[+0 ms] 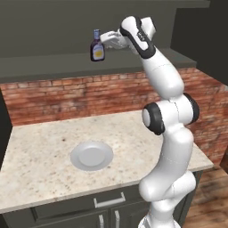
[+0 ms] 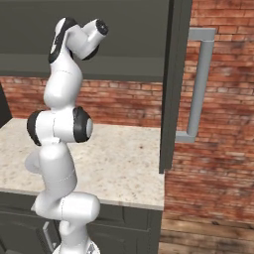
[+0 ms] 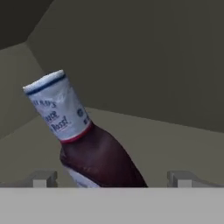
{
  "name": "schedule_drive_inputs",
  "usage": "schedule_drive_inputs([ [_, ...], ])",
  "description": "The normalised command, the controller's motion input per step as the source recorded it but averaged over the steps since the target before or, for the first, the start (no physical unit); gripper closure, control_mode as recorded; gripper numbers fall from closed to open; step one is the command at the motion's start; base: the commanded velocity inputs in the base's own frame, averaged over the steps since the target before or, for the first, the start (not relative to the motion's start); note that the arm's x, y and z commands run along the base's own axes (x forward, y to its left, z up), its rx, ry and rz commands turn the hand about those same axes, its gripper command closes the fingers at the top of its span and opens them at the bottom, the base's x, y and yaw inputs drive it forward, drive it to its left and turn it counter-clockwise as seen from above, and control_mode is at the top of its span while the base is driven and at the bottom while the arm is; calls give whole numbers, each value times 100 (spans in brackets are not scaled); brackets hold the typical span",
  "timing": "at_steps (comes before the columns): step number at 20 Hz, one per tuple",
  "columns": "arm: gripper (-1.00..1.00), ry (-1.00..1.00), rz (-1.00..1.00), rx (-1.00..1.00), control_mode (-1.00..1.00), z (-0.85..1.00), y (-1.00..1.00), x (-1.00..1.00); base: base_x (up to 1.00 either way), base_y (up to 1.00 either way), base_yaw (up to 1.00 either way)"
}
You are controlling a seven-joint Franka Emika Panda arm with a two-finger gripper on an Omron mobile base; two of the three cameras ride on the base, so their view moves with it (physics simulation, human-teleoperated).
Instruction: Move the hot dog bun to the plate on the dining table and place the condiment next to that plate. Then navigate to the fridge and take the sausage and place it on the plate as well.
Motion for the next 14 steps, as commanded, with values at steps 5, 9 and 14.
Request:
schedule_drive_inputs([
  [5,-100,-1,3,0,-100,0,22,8,0,0,0],
  [9,-100,0,7,0,-100,0,19,0,0,0,0],
  [14,100,-4,8,0,-100,0,39,-53,0,0,0],
])
